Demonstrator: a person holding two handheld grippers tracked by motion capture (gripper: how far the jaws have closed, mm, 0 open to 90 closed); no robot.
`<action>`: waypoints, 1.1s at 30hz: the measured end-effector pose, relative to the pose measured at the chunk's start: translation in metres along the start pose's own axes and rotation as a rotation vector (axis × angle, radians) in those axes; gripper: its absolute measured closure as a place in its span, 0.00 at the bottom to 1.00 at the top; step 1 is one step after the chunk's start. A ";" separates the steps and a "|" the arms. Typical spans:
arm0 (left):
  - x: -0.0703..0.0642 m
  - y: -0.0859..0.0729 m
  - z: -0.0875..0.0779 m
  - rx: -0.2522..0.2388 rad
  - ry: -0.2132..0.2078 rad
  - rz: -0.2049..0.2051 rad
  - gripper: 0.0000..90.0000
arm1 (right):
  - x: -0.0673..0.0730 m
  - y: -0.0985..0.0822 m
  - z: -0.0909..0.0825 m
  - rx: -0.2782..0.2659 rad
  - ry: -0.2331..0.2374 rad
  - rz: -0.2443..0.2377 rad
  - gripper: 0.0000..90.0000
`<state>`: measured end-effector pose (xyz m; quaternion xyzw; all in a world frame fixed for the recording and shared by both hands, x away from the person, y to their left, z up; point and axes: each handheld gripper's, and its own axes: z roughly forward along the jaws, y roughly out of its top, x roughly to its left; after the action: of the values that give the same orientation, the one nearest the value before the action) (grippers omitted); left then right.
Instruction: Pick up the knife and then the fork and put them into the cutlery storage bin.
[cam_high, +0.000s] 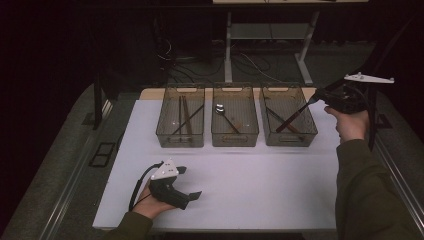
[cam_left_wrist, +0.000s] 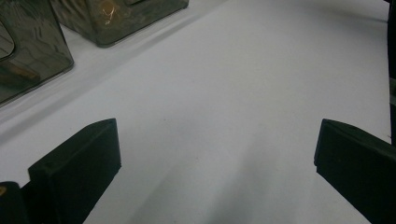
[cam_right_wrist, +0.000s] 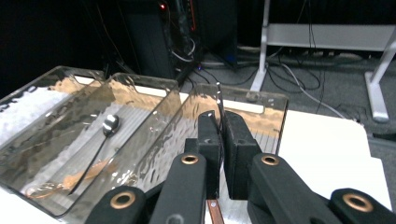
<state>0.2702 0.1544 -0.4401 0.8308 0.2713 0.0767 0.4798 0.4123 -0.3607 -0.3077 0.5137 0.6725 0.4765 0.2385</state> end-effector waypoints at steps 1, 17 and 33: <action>0.000 0.000 0.000 0.000 -0.001 0.000 0.00 | 0.000 -0.001 0.004 0.009 -0.001 0.001 0.96; -0.002 0.001 0.000 0.006 -0.020 0.003 0.00 | -0.001 -0.015 0.041 0.119 0.038 0.020 0.96; -0.001 0.001 0.002 0.017 -0.026 0.010 0.00 | -0.021 -0.027 0.066 0.155 -0.022 0.040 0.91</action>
<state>0.2699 0.1524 -0.4402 0.8372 0.2614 0.0659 0.4759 0.4613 -0.3545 -0.3636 0.5493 0.6942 0.4220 0.1957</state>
